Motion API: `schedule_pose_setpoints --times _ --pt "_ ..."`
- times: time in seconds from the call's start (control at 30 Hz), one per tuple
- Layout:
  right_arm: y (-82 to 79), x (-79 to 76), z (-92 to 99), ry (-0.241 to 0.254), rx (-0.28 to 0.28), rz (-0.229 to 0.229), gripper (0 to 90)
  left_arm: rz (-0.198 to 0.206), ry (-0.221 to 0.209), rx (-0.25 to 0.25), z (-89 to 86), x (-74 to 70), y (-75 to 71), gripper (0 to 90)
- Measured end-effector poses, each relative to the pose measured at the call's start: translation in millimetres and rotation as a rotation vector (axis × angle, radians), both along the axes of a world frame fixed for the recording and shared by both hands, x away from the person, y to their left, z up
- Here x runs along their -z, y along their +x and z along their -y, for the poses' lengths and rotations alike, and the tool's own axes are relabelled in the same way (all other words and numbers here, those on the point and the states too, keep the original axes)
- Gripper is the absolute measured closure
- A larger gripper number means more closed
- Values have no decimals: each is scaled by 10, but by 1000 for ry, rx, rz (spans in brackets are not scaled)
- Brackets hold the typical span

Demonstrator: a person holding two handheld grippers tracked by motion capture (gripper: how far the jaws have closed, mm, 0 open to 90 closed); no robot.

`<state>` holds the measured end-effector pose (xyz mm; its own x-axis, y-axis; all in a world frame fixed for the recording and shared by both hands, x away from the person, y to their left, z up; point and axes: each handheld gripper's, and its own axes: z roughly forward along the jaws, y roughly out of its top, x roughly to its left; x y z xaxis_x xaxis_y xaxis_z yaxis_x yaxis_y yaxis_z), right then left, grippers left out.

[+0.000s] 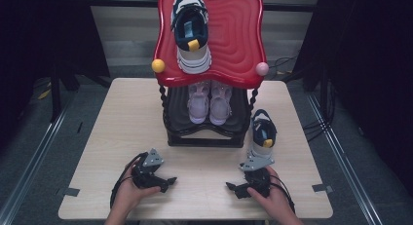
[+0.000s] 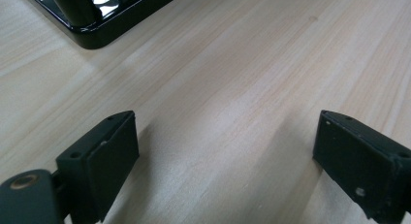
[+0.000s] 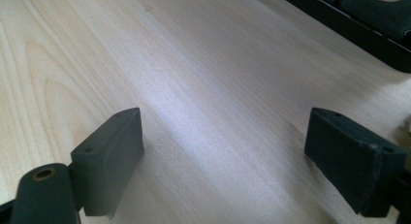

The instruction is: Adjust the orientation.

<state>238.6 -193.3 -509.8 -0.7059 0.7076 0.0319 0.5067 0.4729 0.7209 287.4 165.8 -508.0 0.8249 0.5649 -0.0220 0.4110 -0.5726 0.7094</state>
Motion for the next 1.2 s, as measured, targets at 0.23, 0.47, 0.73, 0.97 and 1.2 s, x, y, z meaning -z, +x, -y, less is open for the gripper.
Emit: schedule_pose_setpoints --times 0.23,0.47,0.73,0.97,1.2 --pt "0 0 0 0 0 0 134 3 -5 -2 2 8 -4 68" --pt "-3 -2 -1 -1 3 -3 134 0 -6 -3 8 11 -6 59" --pt "-1 0 3 -2 -2 2 133 1 0 -7 10 9 -6 53" --pt "6 -11 18 -7 -11 -2 141 -2 -1 -15 13 13 -4 39" --pt "27 -59 81 9 -11 -45 150 -3 -2 -16 14 13 -3 35"
